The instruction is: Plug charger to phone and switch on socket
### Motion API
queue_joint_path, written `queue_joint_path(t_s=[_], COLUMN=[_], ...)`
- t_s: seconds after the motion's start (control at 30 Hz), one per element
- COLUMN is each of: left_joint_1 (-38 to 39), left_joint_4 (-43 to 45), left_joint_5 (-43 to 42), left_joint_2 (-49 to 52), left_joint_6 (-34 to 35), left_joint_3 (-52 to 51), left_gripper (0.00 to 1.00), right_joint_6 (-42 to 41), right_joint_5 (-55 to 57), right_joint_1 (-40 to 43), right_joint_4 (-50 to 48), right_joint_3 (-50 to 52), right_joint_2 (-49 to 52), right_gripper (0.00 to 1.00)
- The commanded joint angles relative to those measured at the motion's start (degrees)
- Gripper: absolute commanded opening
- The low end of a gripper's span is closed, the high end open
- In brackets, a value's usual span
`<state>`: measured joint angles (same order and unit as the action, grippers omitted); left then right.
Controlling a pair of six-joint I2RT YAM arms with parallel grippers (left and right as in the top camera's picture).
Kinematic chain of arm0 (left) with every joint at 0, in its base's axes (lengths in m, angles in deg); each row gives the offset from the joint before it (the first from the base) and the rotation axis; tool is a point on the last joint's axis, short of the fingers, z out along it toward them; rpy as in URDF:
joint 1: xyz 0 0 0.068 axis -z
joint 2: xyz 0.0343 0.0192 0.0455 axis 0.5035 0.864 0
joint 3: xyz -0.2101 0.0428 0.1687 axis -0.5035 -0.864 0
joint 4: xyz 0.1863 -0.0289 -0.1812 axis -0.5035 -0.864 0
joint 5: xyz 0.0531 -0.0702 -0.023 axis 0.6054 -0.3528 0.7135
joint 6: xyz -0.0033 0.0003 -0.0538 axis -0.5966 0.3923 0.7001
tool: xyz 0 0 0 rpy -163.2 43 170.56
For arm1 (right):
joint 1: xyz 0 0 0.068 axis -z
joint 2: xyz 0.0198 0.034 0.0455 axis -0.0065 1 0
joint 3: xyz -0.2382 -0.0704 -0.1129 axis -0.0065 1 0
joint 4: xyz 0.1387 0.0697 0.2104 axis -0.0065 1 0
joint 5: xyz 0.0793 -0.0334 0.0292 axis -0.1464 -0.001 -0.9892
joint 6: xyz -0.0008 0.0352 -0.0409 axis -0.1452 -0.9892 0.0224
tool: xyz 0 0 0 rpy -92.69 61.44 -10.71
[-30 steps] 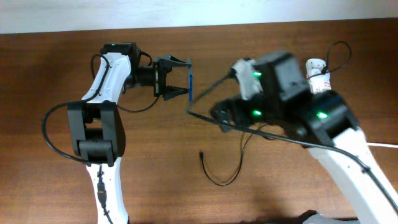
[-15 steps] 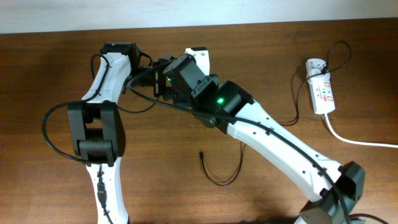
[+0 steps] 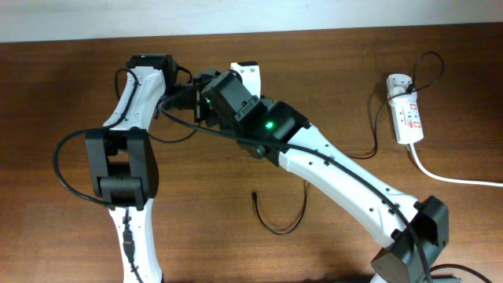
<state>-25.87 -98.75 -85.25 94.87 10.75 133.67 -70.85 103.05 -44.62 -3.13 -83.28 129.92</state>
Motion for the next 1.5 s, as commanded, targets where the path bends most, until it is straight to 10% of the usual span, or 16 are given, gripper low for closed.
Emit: queue_joint_path(t_s=[0.0,0.97,1.13,1.17,1.33,1.47], left_joint_1=[-0.4,-0.4,-0.4,-0.4,-0.4,-0.4], left_joint_4=[0.0,-0.2,-0.1,0.1,0.3,0.3], left_joint_5=[-2.7,-2.7,-2.7,-2.7,-2.6,-2.6], left_joint_2=[0.4,0.4,0.4,0.4,0.4,0.4], left_joint_6=[0.1,0.1,0.1,0.1,0.1,0.1], left_joint_3=[1.1,1.1,1.1,1.1,1.1,1.1], left_gripper=[0.78,0.79,0.82,0.97,0.99,0.99], right_joint_6=[0.0,-0.7,-1.3,-1.7,-11.5,-35.3], right_joint_5=[1.3,1.3,3.6,4.8,10.0,9.8], right_joint_1=[-0.4,-0.4,-0.4,-0.4,-0.3,3.2], right_joint_4=[-0.1,-0.1,-0.7,-0.7,-0.7,3.9], right_joint_3=[-0.7,-0.7,-1.9,-2.7,-3.5,-3.5], right_joint_2=[0.3,0.3,0.1,-0.2,-3.1,-5.2], right_gripper=[0.37,0.09,0.04,0.04,0.04,0.04])
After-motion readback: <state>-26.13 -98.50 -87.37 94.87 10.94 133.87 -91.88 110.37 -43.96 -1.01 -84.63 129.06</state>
